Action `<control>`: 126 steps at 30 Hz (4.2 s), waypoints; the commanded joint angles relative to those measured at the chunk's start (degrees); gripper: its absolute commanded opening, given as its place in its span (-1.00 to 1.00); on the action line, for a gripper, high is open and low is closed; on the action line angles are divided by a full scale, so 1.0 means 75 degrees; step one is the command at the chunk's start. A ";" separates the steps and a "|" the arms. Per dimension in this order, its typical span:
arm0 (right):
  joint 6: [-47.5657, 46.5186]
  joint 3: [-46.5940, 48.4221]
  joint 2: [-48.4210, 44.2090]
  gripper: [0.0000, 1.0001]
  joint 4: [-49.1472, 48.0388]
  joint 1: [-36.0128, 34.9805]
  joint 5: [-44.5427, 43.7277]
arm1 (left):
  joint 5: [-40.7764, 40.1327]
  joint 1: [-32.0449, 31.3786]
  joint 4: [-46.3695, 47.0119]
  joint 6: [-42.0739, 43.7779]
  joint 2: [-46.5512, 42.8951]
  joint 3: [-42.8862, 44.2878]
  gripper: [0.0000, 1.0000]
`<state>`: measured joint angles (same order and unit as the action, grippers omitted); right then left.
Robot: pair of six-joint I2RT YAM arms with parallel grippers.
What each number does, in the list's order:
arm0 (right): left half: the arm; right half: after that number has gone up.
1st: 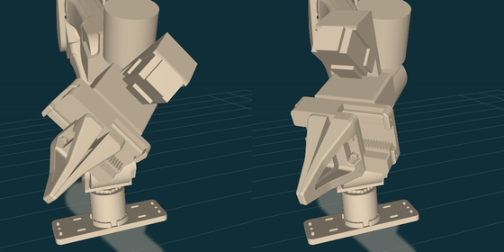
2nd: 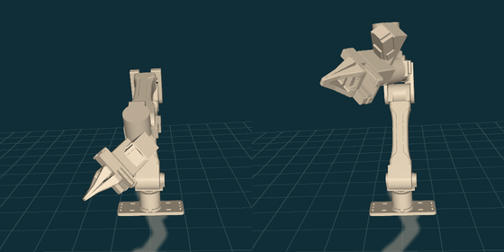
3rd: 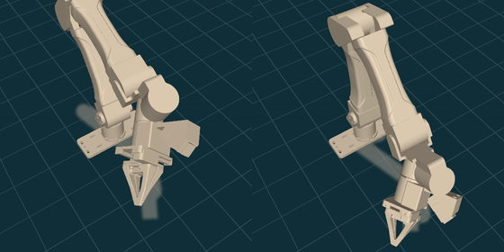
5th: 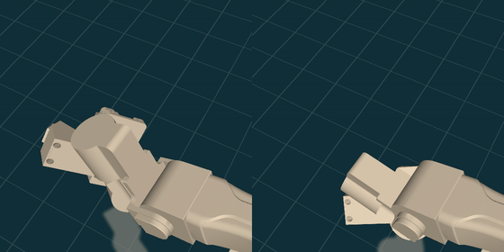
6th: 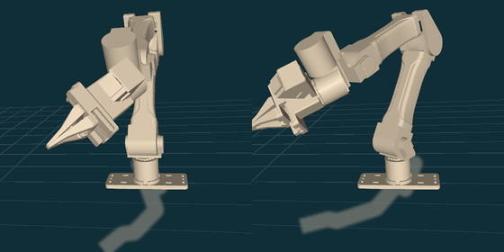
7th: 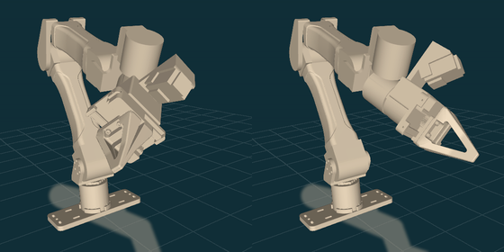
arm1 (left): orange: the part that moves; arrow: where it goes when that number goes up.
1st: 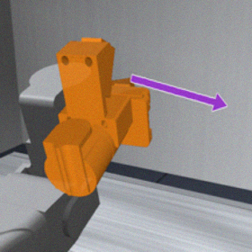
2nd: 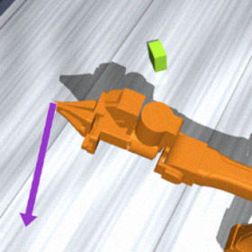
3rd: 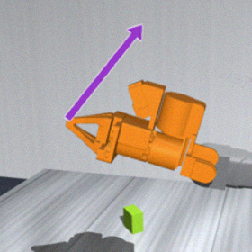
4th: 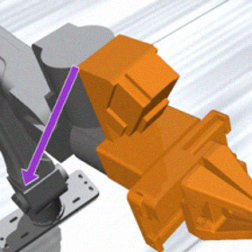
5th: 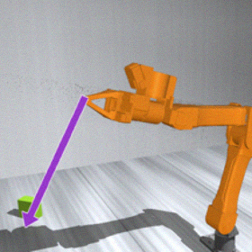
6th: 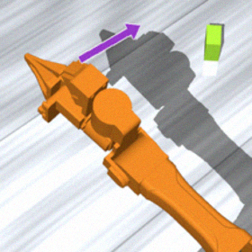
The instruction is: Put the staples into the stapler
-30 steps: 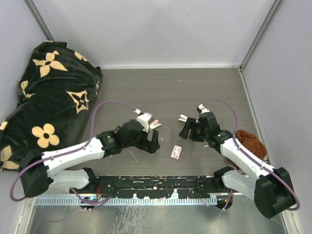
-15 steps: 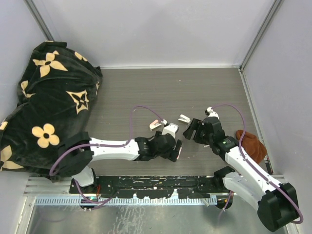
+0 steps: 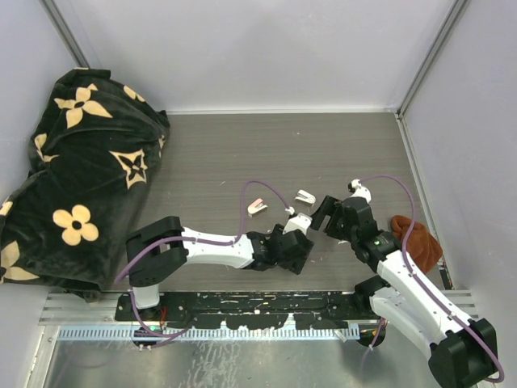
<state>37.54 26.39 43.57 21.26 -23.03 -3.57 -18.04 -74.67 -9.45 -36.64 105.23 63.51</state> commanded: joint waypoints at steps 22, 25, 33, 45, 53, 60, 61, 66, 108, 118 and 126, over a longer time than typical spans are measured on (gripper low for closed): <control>0.0019 -0.0288 0.0761 0.34 -0.1077 0.0013 0.2944 | 0.0895 -0.0051 0.1001 0.2768 -0.0981 -0.1785 -0.34; 0.0191 -0.0573 0.0925 0.24 -0.1502 0.0022 0.3786 | 0.1342 -0.0051 0.1013 0.3359 -0.1279 -0.2063 -0.31; 0.0421 -0.1105 0.1936 0.06 -0.2736 -0.0042 0.5327 | 0.1492 -0.0051 0.0839 0.3819 -0.1368 -0.2158 -0.02; 0.0124 -0.1215 0.2827 -0.04 -0.3098 -0.0177 0.5305 | 0.1588 -0.0051 0.0991 0.3810 -0.1189 -0.2079 -0.02; 0.0035 -0.1280 0.3268 -0.11 -0.3310 -0.0234 0.5397 | 0.1616 -0.0041 0.1000 0.3831 -0.1237 -0.2158 -0.09; 0.0046 -0.1325 0.3423 -0.19 -0.3464 -0.0301 0.5621 | 0.1644 -0.0040 0.0986 0.3874 -0.1237 -0.2075 -0.09; 0.0054 -0.1335 0.3442 -0.19 -0.3480 -0.0301 0.5656 | 0.1660 -0.0040 0.0976 0.3878 -0.1237 -0.2054 -0.09; 0.0035 -0.1345 0.3600 -0.22 -0.3582 -0.0321 0.5892 | 0.1722 -0.0039 0.1065 0.3887 -0.1252 -0.2023 -0.08; 0.0192 -0.1586 0.3477 -0.50 -0.3751 -0.0613 0.5328 | 0.1838 0.1511 0.0696 0.1001 -0.3905 -0.2745 0.86; 0.0197 -0.1574 0.3595 -0.60 -0.3986 -0.0618 0.5615 | 0.2104 0.2200 0.0253 -0.0026 -0.4622 -0.3150 0.87; 0.0232 -0.1550 0.3683 -0.79 -0.4185 -0.0789 0.5709 | 0.2103 0.2396 0.0084 -0.0295 -0.4620 -0.3077 0.87</control>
<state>39.22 14.35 70.89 -6.87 -28.14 37.93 -2.92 -57.49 -8.82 -36.80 72.01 39.62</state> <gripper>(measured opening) 0.139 0.933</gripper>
